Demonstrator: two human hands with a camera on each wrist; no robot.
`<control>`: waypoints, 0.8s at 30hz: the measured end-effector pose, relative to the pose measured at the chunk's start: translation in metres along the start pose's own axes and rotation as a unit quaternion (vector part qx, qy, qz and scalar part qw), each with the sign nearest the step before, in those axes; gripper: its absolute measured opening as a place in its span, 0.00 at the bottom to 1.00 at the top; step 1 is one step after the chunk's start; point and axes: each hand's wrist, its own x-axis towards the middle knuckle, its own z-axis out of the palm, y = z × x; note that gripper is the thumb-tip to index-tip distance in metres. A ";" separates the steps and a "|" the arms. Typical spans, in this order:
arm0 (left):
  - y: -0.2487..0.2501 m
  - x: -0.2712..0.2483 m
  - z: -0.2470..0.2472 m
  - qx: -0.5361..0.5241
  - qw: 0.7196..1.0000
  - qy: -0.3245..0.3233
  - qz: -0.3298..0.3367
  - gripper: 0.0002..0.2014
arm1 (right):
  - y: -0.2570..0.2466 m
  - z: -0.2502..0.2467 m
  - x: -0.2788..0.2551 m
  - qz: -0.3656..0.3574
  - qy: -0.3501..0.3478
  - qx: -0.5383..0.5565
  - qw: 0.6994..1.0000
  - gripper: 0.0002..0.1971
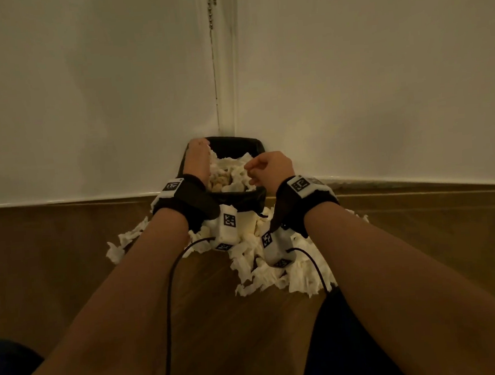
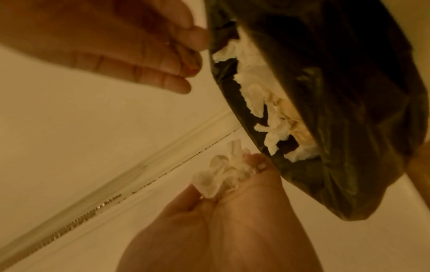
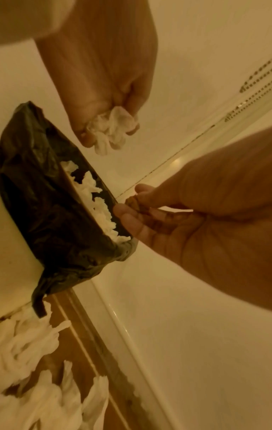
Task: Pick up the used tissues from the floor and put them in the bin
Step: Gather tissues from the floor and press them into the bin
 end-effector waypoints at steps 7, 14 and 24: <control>-0.029 0.003 0.008 0.249 0.965 -0.064 0.062 0.19 | 0.002 0.016 0.015 -0.055 -0.039 -0.214 0.974 0.10; -0.033 0.012 0.010 0.386 0.908 -0.115 0.118 0.14 | 0.005 0.035 0.035 -0.002 -0.096 -0.320 0.943 0.15; -0.046 0.011 0.012 0.611 0.762 -0.143 0.160 0.17 | 0.017 0.067 0.030 -0.059 -0.172 -0.410 0.894 0.18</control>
